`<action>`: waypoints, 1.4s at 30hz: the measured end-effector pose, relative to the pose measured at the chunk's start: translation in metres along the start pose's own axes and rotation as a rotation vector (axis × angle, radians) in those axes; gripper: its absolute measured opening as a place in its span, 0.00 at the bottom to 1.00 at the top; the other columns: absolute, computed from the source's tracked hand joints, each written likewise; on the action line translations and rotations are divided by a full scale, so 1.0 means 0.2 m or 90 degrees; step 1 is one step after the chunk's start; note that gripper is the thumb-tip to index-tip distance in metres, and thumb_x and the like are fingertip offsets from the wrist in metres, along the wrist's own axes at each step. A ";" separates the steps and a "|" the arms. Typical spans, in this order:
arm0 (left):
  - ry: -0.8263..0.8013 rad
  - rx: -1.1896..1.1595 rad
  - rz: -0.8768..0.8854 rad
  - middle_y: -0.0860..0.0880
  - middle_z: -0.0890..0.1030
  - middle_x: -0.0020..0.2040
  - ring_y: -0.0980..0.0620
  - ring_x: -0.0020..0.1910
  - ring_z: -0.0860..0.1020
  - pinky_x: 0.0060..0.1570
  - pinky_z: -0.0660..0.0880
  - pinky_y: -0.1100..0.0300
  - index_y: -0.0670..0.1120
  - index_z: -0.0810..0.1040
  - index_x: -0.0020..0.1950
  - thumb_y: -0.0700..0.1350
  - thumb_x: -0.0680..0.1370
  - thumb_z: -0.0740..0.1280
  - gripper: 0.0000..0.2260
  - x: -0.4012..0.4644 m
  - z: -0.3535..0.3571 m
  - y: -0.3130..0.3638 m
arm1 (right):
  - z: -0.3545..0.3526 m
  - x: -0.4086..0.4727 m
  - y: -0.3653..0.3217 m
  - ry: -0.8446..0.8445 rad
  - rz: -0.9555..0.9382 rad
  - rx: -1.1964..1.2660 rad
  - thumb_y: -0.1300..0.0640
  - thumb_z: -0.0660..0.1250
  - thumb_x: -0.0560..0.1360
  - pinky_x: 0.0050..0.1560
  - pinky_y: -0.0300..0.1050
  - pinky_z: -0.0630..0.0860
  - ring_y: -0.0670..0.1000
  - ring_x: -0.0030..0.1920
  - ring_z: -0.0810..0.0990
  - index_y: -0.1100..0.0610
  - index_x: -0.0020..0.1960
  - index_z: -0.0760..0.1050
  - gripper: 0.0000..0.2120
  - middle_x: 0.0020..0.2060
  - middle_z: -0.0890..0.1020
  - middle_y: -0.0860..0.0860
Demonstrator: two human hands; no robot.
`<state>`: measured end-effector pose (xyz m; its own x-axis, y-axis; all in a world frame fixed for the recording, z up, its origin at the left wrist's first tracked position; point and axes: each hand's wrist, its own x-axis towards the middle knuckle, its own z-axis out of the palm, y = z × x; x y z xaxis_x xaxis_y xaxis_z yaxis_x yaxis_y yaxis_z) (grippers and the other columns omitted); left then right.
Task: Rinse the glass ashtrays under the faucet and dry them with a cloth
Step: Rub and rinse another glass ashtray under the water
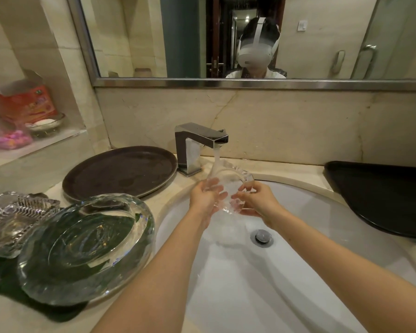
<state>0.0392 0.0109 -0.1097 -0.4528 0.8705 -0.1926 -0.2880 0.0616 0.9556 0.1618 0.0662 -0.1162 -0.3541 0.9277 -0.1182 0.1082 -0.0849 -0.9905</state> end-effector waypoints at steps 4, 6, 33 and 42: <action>0.020 0.134 0.050 0.49 0.78 0.47 0.50 0.47 0.78 0.49 0.75 0.54 0.48 0.76 0.51 0.35 0.78 0.62 0.09 0.02 0.00 -0.01 | -0.03 0.02 0.00 0.035 -0.040 -0.017 0.70 0.67 0.72 0.33 0.40 0.78 0.51 0.33 0.81 0.59 0.44 0.72 0.08 0.40 0.82 0.58; 0.035 0.267 0.104 0.50 0.79 0.46 0.49 0.47 0.79 0.51 0.76 0.55 0.49 0.77 0.47 0.37 0.78 0.63 0.08 0.02 0.00 -0.03 | -0.05 0.02 -0.02 0.074 -0.111 -0.123 0.70 0.65 0.72 0.35 0.43 0.75 0.55 0.40 0.81 0.57 0.40 0.71 0.09 0.41 0.81 0.58; -0.167 0.784 0.417 0.52 0.79 0.51 0.52 0.46 0.77 0.49 0.74 0.56 0.51 0.81 0.53 0.42 0.75 0.69 0.08 -0.31 0.04 0.10 | -0.35 -0.51 -0.08 0.063 -0.456 -0.727 0.62 0.64 0.75 0.38 0.46 0.70 0.54 0.40 0.76 0.61 0.56 0.71 0.10 0.48 0.79 0.54; -0.291 0.504 0.150 0.48 0.79 0.39 0.55 0.27 0.77 0.26 0.72 0.68 0.44 0.79 0.48 0.37 0.73 0.71 0.05 -0.44 0.33 0.02 | -0.61 -0.67 -0.08 0.133 -0.152 -0.545 0.62 0.62 0.76 0.42 0.48 0.78 0.53 0.36 0.79 0.60 0.64 0.61 0.19 0.43 0.82 0.59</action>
<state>0.1333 -0.0333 -0.0735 -0.0028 0.9996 -0.0293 0.5022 0.0268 0.8643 0.3204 -0.0127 -0.0769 -0.2898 0.9398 0.1811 0.7356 0.3398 -0.5861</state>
